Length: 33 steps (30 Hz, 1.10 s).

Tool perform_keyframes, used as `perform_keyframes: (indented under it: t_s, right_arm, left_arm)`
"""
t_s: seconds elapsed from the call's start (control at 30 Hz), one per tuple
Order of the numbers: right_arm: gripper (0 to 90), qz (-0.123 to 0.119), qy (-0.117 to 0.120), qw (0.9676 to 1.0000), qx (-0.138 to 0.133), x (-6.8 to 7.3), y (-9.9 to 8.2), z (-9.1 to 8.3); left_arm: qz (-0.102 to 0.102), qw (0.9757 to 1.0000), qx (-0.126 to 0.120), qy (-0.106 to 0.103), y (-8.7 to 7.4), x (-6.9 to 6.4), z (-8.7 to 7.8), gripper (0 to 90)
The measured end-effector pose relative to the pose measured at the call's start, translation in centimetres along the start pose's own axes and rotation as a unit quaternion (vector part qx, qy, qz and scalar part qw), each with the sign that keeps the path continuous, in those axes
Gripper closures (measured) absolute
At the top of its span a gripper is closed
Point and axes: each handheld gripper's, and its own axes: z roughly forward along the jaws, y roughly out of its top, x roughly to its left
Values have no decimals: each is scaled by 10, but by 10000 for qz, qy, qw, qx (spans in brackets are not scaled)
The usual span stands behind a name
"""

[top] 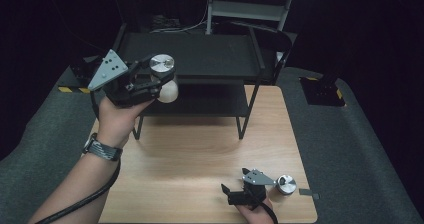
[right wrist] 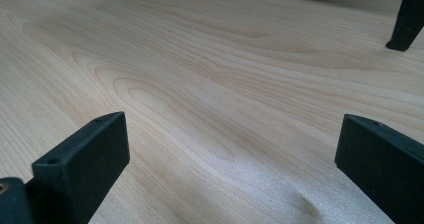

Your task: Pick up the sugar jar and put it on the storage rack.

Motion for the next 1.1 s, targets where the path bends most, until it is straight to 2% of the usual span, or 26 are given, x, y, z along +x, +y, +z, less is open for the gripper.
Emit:
perform_keyframes:
  t_s: [0.17,0.47,0.73,1.1]
  right_arm:
    - [7,-11,1,10000,24,0,1,0]
    - [7,-11,19,10000,8,0,0,0]
    - [7,-6,47,10000,-6,-2,0,0]
    - [7,2,68,10000,-21,-3,-1,0]
  left_arm:
    - [-173,9998,-103,82,3,5,6,346]
    - [-217,9993,-90,288,9,12,20,346]
    - [-131,9987,3,485,16,16,35,346]
    - [-123,9972,38,730,21,21,51,346]
